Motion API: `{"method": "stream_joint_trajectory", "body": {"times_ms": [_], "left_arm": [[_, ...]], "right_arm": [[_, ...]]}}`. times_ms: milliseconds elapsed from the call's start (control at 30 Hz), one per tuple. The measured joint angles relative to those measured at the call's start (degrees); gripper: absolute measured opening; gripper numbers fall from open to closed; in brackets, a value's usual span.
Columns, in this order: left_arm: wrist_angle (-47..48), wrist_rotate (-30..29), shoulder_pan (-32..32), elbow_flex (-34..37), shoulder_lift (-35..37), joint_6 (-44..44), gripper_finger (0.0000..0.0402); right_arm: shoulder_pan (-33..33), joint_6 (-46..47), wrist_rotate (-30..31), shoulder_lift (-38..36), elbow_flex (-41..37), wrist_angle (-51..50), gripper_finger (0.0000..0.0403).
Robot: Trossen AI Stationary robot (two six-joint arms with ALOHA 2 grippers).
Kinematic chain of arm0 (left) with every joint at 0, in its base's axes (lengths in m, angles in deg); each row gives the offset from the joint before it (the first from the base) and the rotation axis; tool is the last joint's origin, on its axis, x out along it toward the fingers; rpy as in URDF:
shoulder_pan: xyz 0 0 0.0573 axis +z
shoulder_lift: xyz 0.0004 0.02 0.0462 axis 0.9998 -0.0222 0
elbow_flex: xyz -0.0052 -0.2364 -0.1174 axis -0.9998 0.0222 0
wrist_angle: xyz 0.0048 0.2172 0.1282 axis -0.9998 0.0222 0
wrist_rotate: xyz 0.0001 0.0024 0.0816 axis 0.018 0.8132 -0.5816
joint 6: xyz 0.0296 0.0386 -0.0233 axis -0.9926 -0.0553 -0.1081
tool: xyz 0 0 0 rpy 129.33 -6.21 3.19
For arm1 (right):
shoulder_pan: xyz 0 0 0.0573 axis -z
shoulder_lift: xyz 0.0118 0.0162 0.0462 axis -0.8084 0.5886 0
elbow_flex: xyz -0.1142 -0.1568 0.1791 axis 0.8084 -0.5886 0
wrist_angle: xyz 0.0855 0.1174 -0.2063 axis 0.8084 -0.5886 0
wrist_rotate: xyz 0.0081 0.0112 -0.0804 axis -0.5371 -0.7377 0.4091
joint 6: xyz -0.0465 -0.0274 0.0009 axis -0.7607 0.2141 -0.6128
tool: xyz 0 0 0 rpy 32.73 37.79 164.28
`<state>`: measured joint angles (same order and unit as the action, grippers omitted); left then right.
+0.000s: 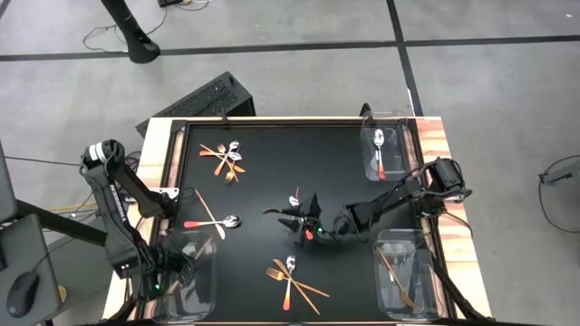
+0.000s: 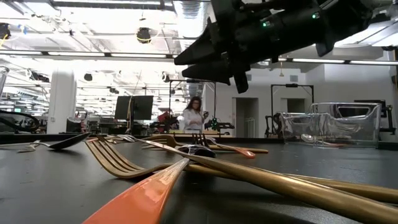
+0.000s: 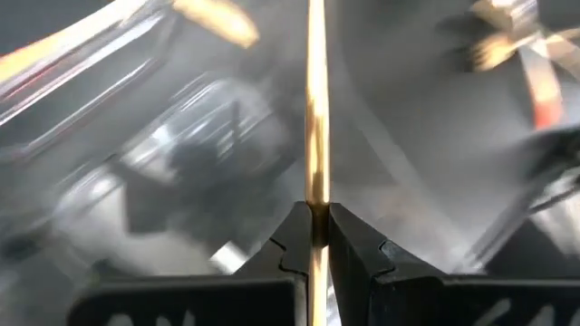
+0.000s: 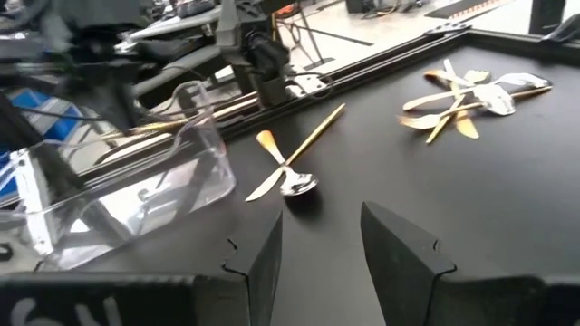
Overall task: Sort silverware by color (type)
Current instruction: Put the gold table knife into the bottom left transparent bin, then put the orange spoon into the top right transparent bin
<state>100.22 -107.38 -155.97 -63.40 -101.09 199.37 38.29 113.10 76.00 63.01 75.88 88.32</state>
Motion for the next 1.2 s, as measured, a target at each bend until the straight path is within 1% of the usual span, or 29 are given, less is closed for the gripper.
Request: {"method": "stream_joint_trajectory", "body": {"times_ms": [33,100,167,267,367,500,700,833,900,967,1067,1200], "left_arm": [[0.8,2.1,0.0,0.0,-0.1,0.1,0.0005],[2.2,4.4,-0.2,0.0,-0.2,0.1,0.0006],[2.7,4.6,-0.2,0.0,-0.2,0.3,0.0007],[2.4,3.3,0.0,0.0,-0.2,0.3,0.0013],[2.6,3.5,1.0,0.0,-0.3,0.6,0.0024],[3.1,4.2,1.9,0.0,-0.4,0.6,0.0054],[3.8,4.7,2.5,0.0,-0.4,0.7,0.0109],[4.7,4.6,3.2,0.0,-0.3,0.7,0.0138],[5.1,3.2,3.9,0.0,-0.3,-0.1,0.0147],[5.2,0.3,5.0,0.1,0.4,-2.4,0.015],[5.5,-7.3,7.4,-0.6,1.6,-7.9,0.0152],[4.6,-17.8,11.2,-1.9,2.9,-18.8,0.0152]], "right_arm": [[0.0,0.5,-0.1,0.0,0.0,-0.1,0.0172],[0.0,1.0,-0.1,0.0,0.0,-0.7,0.0172],[0.1,1.0,0.0,0.0,0.0,-1.0,0.0172],[0.0,1.5,0.0,0.0,0.0,-0.9,0.0172],[0.0,2.3,-0.1,0.0,0.0,-0.9,0.0172],[0.0,2.3,-1.2,0.0,0.0,-0.8,0.0172],[-0.5,3.0,-1.5,0.0,0.0,-0.8,0.0172],[-0.9,2.6,-1.5,0.0,0.0,-1.5,0.0172],[-1.1,1.9,-1.6,0.0,0.0,-2.3,0.0172],[-1.3,1.8,-1.8,0.0,0.0,-2.6,0.0172],[-1.4,1.8,-5.0,0.0,0.0,-2.7,0.0172],[-1.8,1.9,-10.4,-0.6,0.0,-3.2,0.0172]]}}
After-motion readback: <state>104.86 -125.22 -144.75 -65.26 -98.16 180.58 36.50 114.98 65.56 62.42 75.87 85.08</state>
